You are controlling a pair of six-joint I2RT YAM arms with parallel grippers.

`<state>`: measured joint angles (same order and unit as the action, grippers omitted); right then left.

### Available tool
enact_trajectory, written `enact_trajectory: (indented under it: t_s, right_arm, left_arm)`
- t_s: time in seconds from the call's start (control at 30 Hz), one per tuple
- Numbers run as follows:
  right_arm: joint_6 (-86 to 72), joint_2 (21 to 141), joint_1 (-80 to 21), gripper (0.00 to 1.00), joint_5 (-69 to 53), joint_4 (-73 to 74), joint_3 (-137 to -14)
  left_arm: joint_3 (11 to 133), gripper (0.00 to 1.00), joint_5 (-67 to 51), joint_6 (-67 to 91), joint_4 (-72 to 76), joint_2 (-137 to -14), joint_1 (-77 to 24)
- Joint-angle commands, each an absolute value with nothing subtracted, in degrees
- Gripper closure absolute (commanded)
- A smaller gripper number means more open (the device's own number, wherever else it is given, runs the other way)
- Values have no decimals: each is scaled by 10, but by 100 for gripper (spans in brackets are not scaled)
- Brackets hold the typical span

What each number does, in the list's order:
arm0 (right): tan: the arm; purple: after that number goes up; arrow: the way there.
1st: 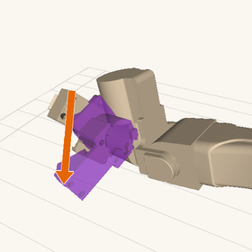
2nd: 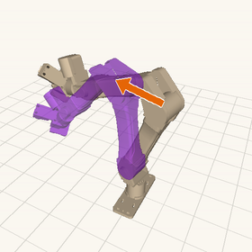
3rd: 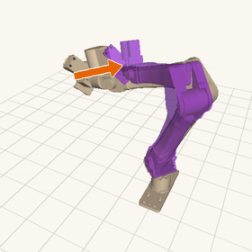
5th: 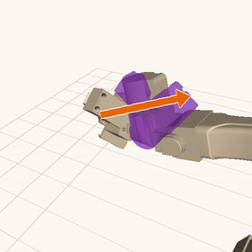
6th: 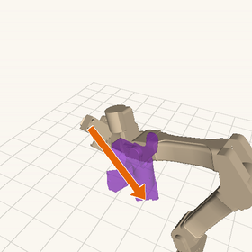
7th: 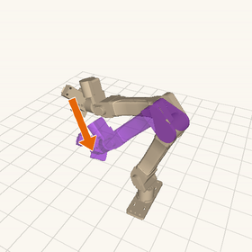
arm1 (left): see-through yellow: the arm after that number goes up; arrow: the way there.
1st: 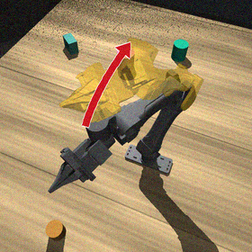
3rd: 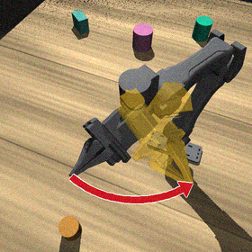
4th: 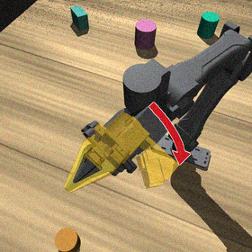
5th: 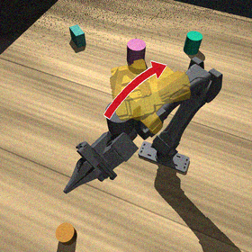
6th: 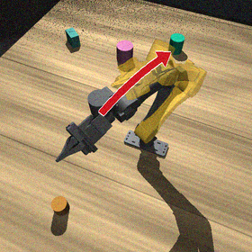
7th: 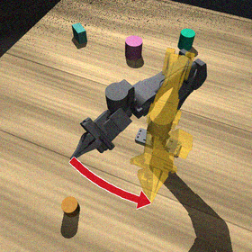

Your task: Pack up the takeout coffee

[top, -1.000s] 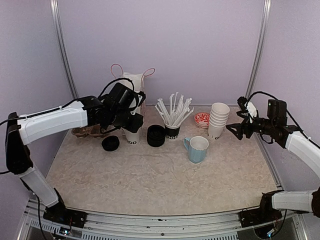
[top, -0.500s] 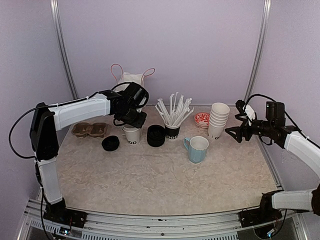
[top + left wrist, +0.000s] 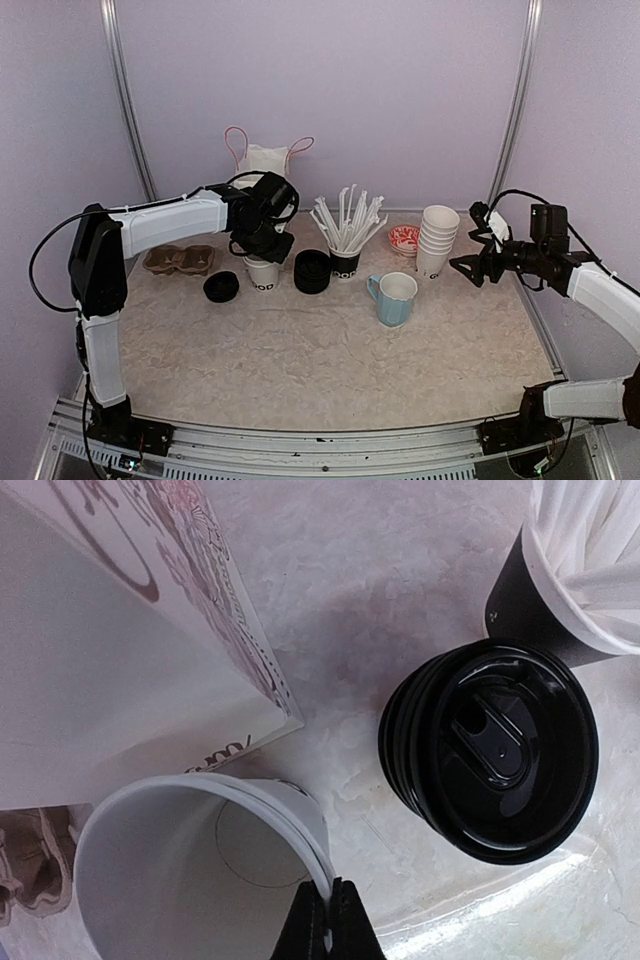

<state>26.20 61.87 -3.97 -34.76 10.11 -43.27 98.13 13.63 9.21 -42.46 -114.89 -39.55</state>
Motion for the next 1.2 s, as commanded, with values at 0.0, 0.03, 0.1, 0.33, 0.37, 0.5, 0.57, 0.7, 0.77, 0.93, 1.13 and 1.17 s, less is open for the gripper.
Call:
enact_trajectory:
  t_s: [0.0,0.03,0.1,0.33,0.37,0.5,0.57,0.7,0.77,0.93,1.13,1.17]
  right_arm:
    - [267,620,-45,19,-351,106,-426]
    - [267,620,-45,19,-351,106,-426]
    - [268,619,-45,19,-351,107,-426]
    - [273,612,-45,20,-373,107,-423]
    - [273,612,-45,20,-379,108,-422]
    - [273,615,-45,20,-392,110,-422]
    - [275,617,-45,20,-392,111,-423]
    - [277,612,-45,20,-392,114,-423]
    - [277,606,-45,20,-393,113,-420]
    - [282,602,-45,19,-404,116,-418]
    - [286,610,-45,19,-418,123,-421]
    - [285,609,-45,18,-421,122,-421]
  left_arm:
    - [998,100,125,99,-438,-1155,-392]
    - [998,100,125,101,-441,-1152,-392]
    - [1000,100,124,105,-450,-1146,-393]
    - [989,100,102,111,-487,-1091,-407]
    - [987,100,100,111,-489,-1080,-409]
    - [974,100,115,94,-491,-1054,-416]
    - [976,100,130,84,-498,-1051,-416]
    - [985,100,99,71,-504,-1060,-414]
    - [995,100,118,69,-509,-1064,-420]
    - [998,100,-11,81,-484,-1070,-410]
    - [1055,100,202,110,-551,-1111,-428]
    - [1065,100,181,95,-559,-1120,-435]
